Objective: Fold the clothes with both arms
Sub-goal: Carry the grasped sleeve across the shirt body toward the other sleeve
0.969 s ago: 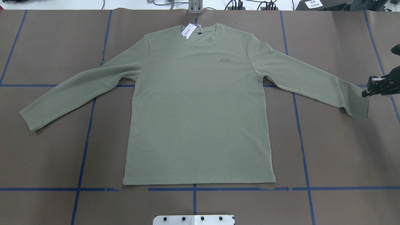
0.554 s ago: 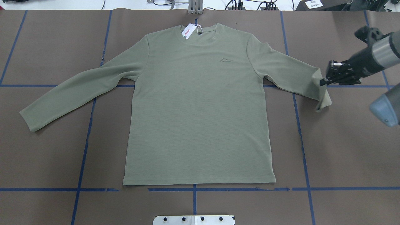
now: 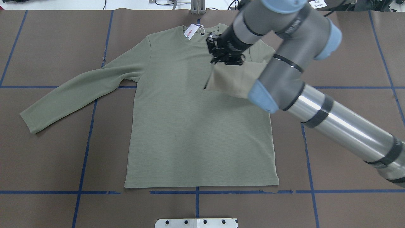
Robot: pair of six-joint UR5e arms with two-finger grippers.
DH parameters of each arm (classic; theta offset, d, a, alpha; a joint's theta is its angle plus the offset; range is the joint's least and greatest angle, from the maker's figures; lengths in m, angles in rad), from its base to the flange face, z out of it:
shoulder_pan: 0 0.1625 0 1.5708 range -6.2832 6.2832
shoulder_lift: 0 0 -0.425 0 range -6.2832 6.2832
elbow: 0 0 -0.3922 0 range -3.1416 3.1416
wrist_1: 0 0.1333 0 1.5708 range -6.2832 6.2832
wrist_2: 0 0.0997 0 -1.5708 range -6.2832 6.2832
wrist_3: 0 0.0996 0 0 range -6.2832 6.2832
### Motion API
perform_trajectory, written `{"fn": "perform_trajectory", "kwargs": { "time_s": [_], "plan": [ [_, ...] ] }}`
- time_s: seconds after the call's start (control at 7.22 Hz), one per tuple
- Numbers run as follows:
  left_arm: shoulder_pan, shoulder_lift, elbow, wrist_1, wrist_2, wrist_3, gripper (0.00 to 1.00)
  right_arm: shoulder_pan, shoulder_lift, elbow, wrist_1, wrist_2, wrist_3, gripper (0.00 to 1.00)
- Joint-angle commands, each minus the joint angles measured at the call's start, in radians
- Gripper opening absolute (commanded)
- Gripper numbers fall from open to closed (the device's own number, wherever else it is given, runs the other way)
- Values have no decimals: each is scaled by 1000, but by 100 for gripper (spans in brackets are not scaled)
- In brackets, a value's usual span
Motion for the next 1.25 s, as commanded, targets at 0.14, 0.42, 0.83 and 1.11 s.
{"fn": "perform_trajectory", "kwargs": {
  "time_s": [0.14, 0.42, 0.83, 1.11],
  "plan": [
    [0, 0, -1, -1, 0, 0, 100, -198, 319, -418, 196, -304, 31, 34],
    [2, 0, 8, 1, 0, -2, 100, -235, 335, -469, 247, -401, 26, 99],
    [70, -19, 105, -122, -8, -235, 100, -226, 374, -464, 226, -397, 44, 100],
    [214, -51, 306, -406, 3, -398, 99, -143, 128, -125, 44, -247, 35, 100]
  ]
}}
